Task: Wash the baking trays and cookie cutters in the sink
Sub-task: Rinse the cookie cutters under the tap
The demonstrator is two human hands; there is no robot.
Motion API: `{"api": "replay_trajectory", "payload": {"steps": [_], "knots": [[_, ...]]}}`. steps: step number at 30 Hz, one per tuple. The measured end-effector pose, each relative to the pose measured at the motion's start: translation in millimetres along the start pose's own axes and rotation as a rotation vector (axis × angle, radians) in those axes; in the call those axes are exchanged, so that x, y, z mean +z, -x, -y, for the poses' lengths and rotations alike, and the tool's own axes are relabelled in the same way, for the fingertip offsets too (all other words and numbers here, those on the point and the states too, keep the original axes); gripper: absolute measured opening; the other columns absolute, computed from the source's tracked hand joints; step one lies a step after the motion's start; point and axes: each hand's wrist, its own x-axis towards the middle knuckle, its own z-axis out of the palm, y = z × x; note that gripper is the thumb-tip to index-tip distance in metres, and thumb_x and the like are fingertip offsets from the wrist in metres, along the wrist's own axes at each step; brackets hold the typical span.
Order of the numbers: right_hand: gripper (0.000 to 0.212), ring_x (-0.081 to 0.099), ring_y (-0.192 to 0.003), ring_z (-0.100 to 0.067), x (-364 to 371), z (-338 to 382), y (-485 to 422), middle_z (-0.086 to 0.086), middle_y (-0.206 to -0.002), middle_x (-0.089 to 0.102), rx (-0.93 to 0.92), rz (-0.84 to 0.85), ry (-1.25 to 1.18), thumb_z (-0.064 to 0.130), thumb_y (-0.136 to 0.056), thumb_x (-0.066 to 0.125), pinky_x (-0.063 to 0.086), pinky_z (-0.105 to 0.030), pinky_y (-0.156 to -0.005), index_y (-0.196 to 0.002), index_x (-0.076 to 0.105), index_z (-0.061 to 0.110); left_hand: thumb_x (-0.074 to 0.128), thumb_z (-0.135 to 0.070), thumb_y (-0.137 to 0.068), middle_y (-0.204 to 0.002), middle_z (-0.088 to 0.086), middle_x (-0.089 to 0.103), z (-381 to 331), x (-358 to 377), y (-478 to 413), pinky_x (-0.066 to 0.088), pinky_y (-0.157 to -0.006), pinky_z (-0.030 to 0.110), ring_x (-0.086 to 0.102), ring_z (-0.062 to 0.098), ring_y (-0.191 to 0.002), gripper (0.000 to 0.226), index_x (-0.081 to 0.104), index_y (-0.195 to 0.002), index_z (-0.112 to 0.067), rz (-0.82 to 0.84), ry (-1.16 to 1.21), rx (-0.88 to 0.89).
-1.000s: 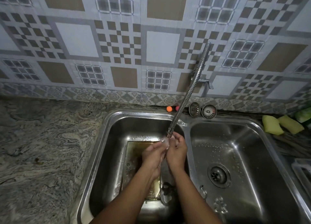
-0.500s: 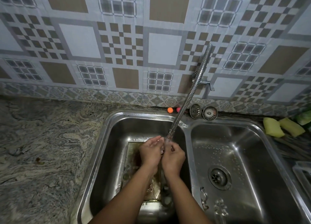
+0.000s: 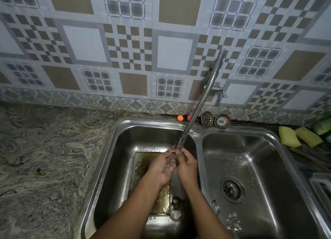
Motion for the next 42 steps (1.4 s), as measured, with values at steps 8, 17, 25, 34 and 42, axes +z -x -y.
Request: {"api": "replay_trajectory", "payload": {"steps": [8,17,25,34,42], "knots": [[0.030,0.068,-0.078,-0.016,25,15,-13,-0.008,-0.088,0.073,0.233,-0.203,-0.145,0.018,-0.103,0.042,0.053,-0.032,-0.073,-0.093,0.070,0.014,0.053,0.003,-0.097,-0.112,0.016,0.073,23,3,6,0.054,-0.097,0.037,0.069,0.028,-0.108,0.027,0.067,-0.118,-0.008,0.008,-0.084,0.304],[0.024,0.065,-0.098,-0.008,20,12,-1,0.002,-0.108,0.067,-0.112,-0.080,0.167,0.007,-0.099,0.049,0.053,-0.024,-0.085,-0.107,0.069,0.017,0.049,-0.014,-0.103,-0.110,0.011,0.075,11,-4,4,0.056,-0.076,0.025,0.072,0.019,-0.099,0.024,0.069,-0.117,-0.012,0.034,-0.233,0.240],[0.009,0.071,-0.074,-0.019,26,11,6,-0.005,-0.080,0.075,0.117,-0.223,-0.093,0.011,-0.093,0.064,0.054,-0.023,-0.060,-0.093,0.074,0.011,0.064,-0.017,-0.095,-0.086,0.014,0.076,13,-3,5,0.056,-0.058,0.027,0.071,0.021,-0.070,0.016,0.071,-0.101,-0.004,-0.124,-0.120,0.184],[0.047,0.071,-0.072,-0.029,2,14,-1,-0.019,-0.080,0.066,0.548,0.064,-1.017,0.015,-0.051,0.094,0.060,-0.035,-0.062,-0.083,0.067,-0.004,0.080,-0.034,-0.078,-0.088,-0.006,0.061,29,18,0,0.044,-0.068,0.011,0.059,0.003,-0.079,0.025,0.057,-0.071,-0.029,-0.103,-1.118,0.846],[0.028,0.058,-0.086,-0.030,-188,-9,-8,-0.021,-0.103,0.061,0.459,-0.314,-0.303,0.008,-0.103,0.043,0.049,-0.010,-0.061,-0.118,0.056,-0.011,0.056,-0.037,-0.089,-0.098,0.000,0.072,150,68,-26,0.054,-0.088,0.034,0.069,0.023,-0.096,0.031,0.076,-0.098,-0.015,0.365,-1.390,0.426]]}}
